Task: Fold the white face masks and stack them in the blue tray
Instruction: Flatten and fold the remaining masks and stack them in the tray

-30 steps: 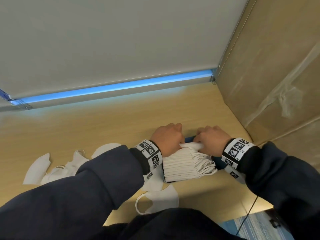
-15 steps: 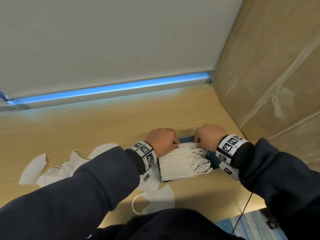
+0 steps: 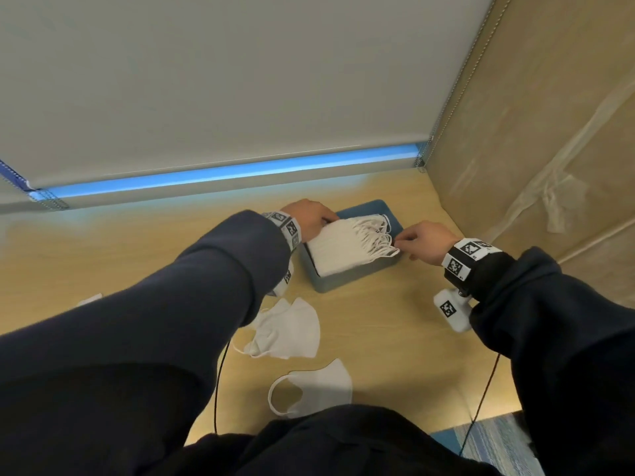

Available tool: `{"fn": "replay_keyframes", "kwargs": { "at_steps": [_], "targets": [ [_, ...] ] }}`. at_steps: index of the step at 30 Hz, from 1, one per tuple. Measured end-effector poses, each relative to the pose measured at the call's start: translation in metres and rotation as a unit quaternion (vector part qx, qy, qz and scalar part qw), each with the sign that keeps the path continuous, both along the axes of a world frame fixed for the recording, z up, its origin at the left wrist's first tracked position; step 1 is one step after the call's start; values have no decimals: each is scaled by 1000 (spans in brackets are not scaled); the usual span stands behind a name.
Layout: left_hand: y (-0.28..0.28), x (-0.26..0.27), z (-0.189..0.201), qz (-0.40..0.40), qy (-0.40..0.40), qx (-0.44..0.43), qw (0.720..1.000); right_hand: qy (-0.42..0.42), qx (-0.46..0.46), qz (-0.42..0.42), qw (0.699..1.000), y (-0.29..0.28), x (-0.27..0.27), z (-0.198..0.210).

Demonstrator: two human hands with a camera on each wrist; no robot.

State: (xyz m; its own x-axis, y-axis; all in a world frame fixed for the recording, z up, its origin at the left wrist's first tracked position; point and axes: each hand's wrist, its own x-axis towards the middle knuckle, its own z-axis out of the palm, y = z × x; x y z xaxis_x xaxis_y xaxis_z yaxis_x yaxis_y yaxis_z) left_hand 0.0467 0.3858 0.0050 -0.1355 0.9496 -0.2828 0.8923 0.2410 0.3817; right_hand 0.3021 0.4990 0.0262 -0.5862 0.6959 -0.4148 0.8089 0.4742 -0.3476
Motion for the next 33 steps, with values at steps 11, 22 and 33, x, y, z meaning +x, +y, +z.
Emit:
{"fn": "replay_keyframes", "kwargs": {
  "at_steps": [11, 22, 33],
  "targets": [
    [-180, -33, 6, 289, -165, 181, 925, 194, -4, 57, 979, -128, -19, 1],
    [-254, 27, -53, 82, -154, 61, 983, -189, 6, 160, 969, -215, -26, -62],
    [-279, -14, -67, -57, 136, 6, 989, 123, -141, -179, 966, -241, -44, -77]
  ]
}}
